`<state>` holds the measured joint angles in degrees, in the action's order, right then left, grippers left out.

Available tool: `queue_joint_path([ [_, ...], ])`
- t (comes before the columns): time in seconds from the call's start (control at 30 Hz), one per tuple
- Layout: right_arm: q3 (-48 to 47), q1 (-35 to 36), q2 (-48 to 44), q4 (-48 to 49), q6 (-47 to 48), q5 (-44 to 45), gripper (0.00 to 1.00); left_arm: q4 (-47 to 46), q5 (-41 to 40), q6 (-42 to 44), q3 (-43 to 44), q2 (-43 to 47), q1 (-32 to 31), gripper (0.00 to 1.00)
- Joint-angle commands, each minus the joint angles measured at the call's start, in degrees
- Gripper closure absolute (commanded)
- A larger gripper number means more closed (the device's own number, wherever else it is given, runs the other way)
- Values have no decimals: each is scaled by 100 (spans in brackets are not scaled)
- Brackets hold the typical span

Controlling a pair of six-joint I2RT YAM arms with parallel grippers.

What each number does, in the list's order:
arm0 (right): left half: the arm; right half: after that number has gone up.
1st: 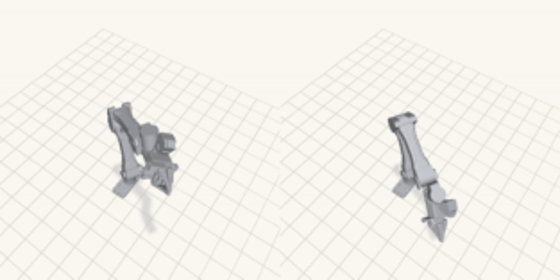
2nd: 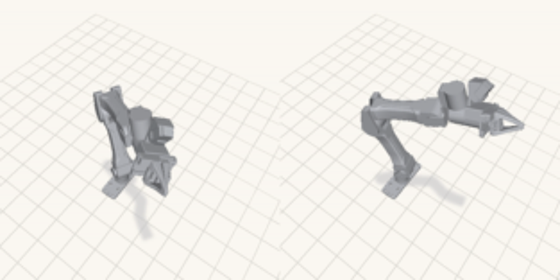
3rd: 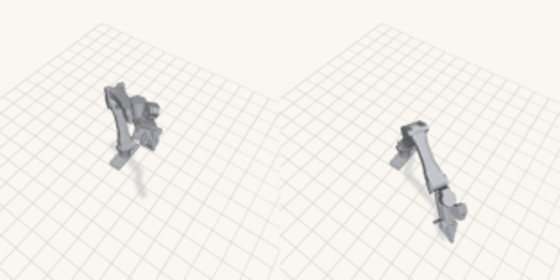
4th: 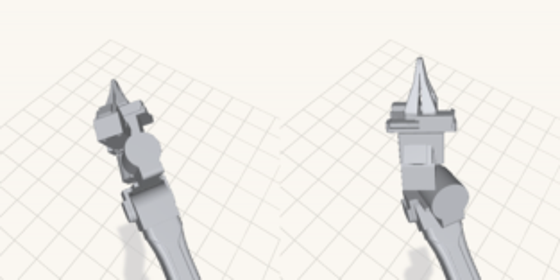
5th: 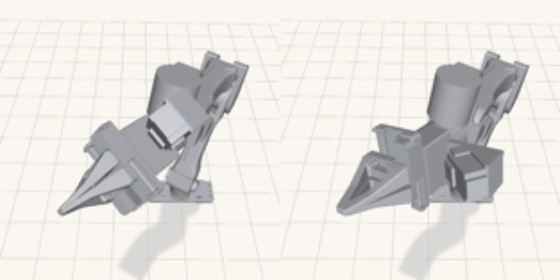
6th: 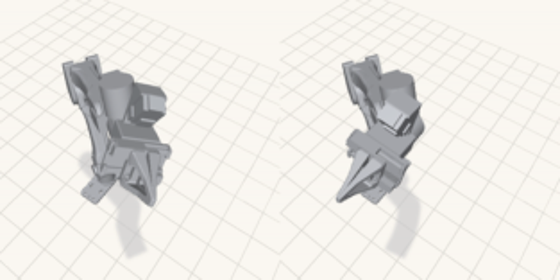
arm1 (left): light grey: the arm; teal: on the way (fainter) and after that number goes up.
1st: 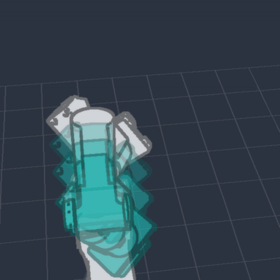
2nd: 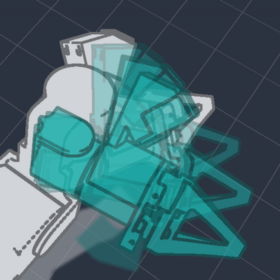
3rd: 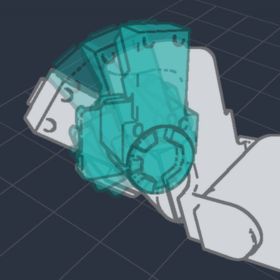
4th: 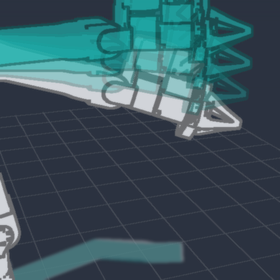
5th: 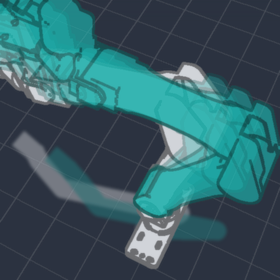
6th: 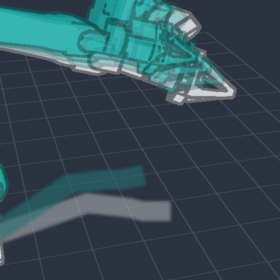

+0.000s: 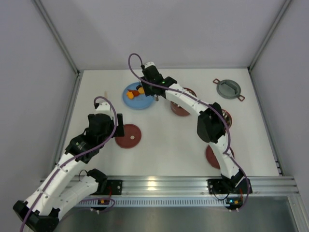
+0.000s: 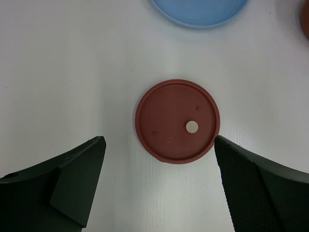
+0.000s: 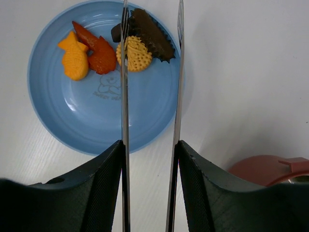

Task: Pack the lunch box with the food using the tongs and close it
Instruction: Pick up the fake food from the plate.

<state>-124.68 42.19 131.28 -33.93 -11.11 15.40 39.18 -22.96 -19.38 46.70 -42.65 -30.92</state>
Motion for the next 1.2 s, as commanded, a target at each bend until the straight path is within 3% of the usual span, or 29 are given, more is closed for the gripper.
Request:
queue_joint_path([
  [0.0,-91,-10,99,344,215,174,53,-77,-24,48,59,-6,-28,1],
  [0.67,-109,17,381,71,461,201,59,-68,-42,39,59,-24,-28,1],
  [1.17,515,298,-419,-140,224,-2,76,-77,-42,39,59,-15,-28,1],
])
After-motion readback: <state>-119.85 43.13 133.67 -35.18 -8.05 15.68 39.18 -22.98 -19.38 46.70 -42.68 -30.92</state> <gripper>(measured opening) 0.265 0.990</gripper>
